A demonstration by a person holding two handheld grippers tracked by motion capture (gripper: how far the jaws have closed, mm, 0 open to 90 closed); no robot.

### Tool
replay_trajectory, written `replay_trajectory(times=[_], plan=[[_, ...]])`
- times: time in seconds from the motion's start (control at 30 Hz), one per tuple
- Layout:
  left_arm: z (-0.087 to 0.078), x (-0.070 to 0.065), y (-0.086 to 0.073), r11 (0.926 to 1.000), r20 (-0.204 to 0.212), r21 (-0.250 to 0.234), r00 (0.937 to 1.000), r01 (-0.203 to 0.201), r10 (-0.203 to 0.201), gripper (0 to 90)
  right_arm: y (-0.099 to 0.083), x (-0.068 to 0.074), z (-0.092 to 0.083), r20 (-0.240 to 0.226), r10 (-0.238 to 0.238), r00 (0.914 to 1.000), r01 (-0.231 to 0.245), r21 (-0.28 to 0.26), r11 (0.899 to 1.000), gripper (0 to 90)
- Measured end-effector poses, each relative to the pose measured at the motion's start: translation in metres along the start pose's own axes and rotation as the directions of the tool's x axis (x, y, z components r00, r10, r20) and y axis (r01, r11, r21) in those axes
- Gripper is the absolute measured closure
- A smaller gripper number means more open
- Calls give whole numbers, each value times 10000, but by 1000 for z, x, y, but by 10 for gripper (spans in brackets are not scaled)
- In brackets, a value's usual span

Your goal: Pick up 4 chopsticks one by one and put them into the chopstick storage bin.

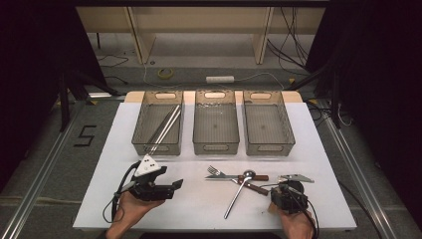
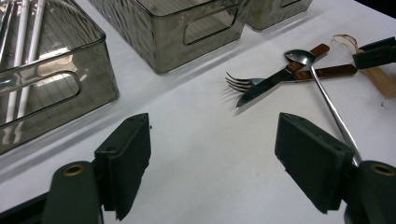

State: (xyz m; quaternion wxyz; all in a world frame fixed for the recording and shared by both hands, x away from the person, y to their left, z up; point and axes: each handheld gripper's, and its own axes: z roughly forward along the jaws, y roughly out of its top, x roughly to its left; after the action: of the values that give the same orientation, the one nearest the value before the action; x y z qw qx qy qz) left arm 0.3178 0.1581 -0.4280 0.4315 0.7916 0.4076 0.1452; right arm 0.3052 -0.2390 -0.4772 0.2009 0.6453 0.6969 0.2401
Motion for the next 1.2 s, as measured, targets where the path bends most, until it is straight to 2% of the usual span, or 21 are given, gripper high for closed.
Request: replay_trajectory(times=[0.3,0.43,0.5,0.6,0.77,1.2], plan=[[0,0,0,10000,11,0,10000,-38,38,266,-1,-4,-1,-184,439,9989,-440,-94,9990,692],[0,0,0,10000,18,19,10000,-33,33,266,-1,-7,-3,-293,571,9979,-577,-227,9981,764],[0,0,0,10000,19,18,10000,-42,42,266,-1,-8,-3,-296,560,9980,-568,-272,9980,771],[0,0,1,10000,20,8,10000,-42,42,266,-1,-10,-4,-551,722,9959,-738,-264,9969,773],[0,1,0,10000,-5,-46,10000,42,-42,266,1,-5,-4,-590,368,9976,-392,-408,9984,774],[-1,2,0,9997,78,-238,10000,46,-44,253,4,-4,-11,-673,196,9975,-246,-746,9969,775]])
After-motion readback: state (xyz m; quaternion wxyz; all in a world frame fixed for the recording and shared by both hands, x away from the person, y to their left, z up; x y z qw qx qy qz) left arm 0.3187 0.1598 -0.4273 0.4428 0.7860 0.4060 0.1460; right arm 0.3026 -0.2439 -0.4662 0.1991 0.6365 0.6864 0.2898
